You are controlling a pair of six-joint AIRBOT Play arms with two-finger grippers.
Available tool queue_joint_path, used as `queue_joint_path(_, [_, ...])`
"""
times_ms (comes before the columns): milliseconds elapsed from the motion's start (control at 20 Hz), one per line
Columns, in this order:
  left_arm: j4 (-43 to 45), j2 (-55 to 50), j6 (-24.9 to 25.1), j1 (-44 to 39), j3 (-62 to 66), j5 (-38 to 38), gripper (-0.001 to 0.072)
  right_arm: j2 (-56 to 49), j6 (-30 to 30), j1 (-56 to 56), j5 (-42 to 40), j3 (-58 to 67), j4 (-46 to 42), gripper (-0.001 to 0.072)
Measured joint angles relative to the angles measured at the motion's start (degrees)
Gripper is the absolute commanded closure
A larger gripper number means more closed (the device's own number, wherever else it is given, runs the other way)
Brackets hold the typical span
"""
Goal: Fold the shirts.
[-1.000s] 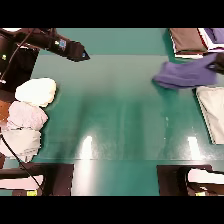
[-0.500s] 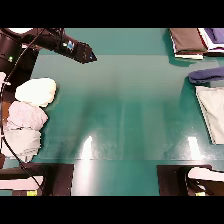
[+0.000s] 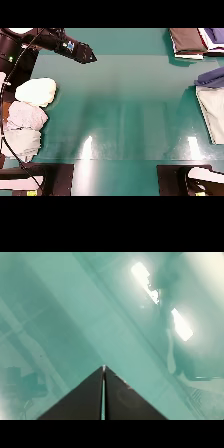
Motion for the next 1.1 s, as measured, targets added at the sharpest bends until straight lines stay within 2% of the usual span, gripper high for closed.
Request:
queue_joint_path(350, [0.3,0.0,0.0,0.0,0.0,-0.2,0.0679,2.6,3.1,-3.6,11.1,0.3,-10.3,0.0696])
queue_joint_path(450, [0.6,0.0,0.0,0.0,0.0,-0.2,0.0679,2.9,4.5,-5.1,14.6,0.0,-12.2,0.0675])
queue_joint_path(550, [1.0,0.0,0.1,0.0,0.0,-0.2,0.0679,3.6,5.4,-6.4,17.3,-1.7,-13.8,0.0277])
queue_joint_path(600, [1.2,0.0,0.2,0.0,0.0,-0.2,0.0679,4.1,5.7,-7.0,18.1,-3.2,-14.3,0.0171])
queue_joint_path(950, [1.6,0.0,1.3,0.0,0.0,-0.6,0.0679,7.9,7.5,-12.2,21.4,-17.6,-15.8,0.0172])
queue_joint_path(1100, [1.7,0.0,1.4,0.0,0.0,-0.7,0.0679,8.6,9.7,-13.4,21.9,-20.5,-13.9,0.0181])
